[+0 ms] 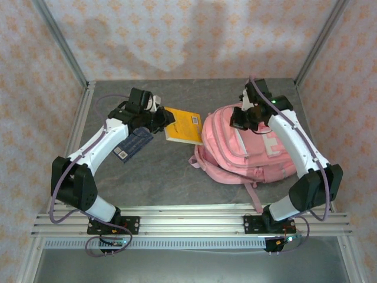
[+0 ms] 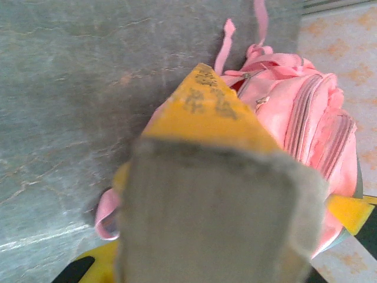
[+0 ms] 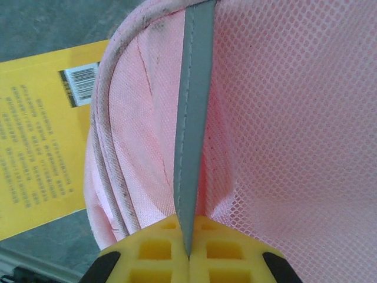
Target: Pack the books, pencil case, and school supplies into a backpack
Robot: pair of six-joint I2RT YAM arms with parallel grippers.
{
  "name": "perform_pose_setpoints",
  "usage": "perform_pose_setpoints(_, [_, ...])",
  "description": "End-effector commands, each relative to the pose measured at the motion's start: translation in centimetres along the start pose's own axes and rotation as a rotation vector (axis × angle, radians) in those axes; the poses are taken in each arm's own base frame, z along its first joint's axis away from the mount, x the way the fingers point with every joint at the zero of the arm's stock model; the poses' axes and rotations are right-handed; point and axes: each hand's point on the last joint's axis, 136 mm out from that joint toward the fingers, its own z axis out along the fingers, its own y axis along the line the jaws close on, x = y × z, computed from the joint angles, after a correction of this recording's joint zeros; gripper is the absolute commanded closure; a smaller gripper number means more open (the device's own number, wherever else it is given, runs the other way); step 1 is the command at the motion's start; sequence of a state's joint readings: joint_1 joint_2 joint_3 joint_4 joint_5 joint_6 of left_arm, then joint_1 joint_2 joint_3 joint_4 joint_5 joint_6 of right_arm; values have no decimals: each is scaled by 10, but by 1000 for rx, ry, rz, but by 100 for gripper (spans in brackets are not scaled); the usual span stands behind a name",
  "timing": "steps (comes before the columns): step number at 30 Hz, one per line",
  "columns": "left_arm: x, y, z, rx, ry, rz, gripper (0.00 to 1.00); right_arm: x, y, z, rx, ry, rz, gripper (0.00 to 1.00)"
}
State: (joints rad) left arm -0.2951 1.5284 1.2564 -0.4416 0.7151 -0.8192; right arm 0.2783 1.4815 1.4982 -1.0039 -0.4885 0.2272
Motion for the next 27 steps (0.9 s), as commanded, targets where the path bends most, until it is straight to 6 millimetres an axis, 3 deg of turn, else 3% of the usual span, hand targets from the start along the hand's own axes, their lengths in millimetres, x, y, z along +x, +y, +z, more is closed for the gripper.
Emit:
perform_pose_setpoints(1, [3,-36,5,180,10,18,100,-6,25,-35,-166,-84,13,100])
perform_pose_setpoints(8, [28,-69,20,307,62,29,100,-5,26,-41,-245,-82,61,100])
perform_pose_setpoints(17, [32,-90,10,362,65,22,100,-10,25,-47,-230,-107,58,100])
perform_pose_setpoints(21, [41,-91,20,395,96,0,100,-12,33,-47,-274,-93,63,100])
perform_pose_setpoints(23, [42,-91,30,442,105,-53,100,-14,35,-49,-279,-99,72,93])
perform_pose_setpoints(27, [45,-108,40,560,110,-112,100,-15,28,-52,-228,-101,86,59])
